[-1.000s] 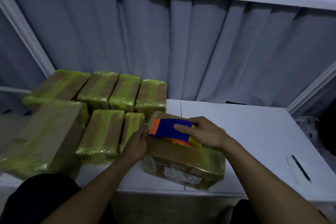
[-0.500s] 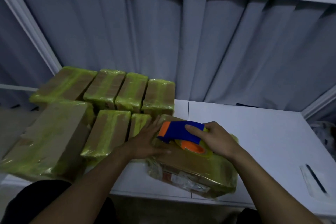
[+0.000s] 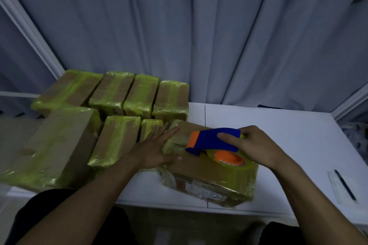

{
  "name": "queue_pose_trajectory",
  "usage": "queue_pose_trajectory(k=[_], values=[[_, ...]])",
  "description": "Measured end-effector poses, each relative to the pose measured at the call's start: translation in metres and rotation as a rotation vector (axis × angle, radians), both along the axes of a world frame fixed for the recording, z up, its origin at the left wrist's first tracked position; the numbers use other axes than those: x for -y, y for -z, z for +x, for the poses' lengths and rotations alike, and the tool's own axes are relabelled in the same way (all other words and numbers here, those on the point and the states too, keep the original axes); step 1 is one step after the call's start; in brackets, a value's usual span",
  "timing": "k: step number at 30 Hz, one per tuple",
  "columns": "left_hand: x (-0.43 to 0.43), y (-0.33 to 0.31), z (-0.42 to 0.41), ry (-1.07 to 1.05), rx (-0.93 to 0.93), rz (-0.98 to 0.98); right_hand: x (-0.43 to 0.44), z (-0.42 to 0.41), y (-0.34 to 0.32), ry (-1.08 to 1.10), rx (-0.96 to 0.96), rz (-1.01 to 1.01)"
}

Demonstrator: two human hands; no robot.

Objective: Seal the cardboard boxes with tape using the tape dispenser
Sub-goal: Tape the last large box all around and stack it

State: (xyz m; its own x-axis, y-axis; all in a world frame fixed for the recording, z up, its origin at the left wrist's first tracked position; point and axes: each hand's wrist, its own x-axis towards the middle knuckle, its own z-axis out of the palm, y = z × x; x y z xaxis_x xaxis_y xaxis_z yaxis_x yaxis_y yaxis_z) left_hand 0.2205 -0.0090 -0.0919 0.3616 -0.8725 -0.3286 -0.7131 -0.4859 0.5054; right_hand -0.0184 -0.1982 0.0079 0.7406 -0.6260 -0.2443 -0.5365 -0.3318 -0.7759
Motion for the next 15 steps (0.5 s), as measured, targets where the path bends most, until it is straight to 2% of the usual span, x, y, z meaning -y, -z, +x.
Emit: queue_pose_trajectory(k=[6, 12, 15], values=[[0.000, -0.003, -0.004, 0.034, 0.062, -0.025, -0.003, -0.003, 0.018, -0.001, -0.050, -0.082], [-0.007, -0.003, -0.028, 0.150, 0.320, -0.221, 0.001, 0.004, 0.031, 0.006, -0.080, -0.171], [-0.005, -0.006, -0.051, 0.218, 0.428, -0.161, 0.004, 0.005, 0.033, 0.005, -0.076, -0.160]])
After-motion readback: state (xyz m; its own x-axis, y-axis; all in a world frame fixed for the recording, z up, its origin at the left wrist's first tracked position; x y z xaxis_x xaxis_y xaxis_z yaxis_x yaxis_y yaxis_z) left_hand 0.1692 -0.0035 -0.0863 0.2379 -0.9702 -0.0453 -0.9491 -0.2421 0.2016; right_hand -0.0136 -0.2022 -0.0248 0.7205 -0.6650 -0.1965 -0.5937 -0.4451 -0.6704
